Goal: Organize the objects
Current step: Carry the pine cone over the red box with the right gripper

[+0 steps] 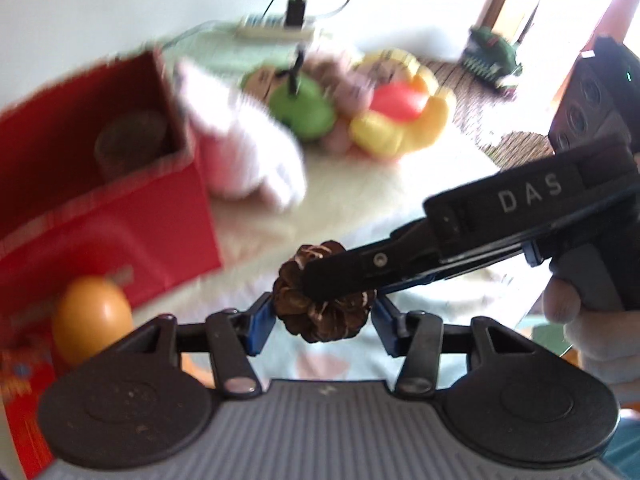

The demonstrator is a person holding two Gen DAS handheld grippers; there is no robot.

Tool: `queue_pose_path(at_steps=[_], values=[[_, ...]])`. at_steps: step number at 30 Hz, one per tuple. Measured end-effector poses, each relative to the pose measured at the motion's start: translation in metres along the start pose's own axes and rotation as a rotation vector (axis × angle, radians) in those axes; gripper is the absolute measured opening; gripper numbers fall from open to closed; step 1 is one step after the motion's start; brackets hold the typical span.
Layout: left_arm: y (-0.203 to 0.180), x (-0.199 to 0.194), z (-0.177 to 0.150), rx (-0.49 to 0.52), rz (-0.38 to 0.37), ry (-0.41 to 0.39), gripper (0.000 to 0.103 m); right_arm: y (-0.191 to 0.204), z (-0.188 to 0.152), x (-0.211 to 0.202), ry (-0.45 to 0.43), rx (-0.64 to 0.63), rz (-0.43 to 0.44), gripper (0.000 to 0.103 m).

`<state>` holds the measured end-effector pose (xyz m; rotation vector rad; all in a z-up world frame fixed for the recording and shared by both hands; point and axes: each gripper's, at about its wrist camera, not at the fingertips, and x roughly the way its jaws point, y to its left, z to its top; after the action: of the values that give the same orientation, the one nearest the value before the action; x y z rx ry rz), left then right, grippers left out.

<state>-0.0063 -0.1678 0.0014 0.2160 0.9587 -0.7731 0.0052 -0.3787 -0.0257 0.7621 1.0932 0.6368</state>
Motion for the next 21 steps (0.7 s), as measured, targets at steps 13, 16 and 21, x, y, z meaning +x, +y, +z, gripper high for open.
queue_pose_path(at_steps=[13,16,21], values=[[0.061,-0.049,0.063,-0.014,-0.038,-0.192,0.051,0.096,0.063,0.018,-0.093,-0.262,-0.067,0.044],[0.089,-0.051,0.069,-0.054,-0.047,-0.198,0.051,0.115,0.079,0.042,-0.046,-0.342,-0.111,0.044],[0.136,-0.035,0.069,-0.162,-0.101,-0.161,0.052,0.136,0.099,0.089,0.079,-0.446,-0.227,0.044]])
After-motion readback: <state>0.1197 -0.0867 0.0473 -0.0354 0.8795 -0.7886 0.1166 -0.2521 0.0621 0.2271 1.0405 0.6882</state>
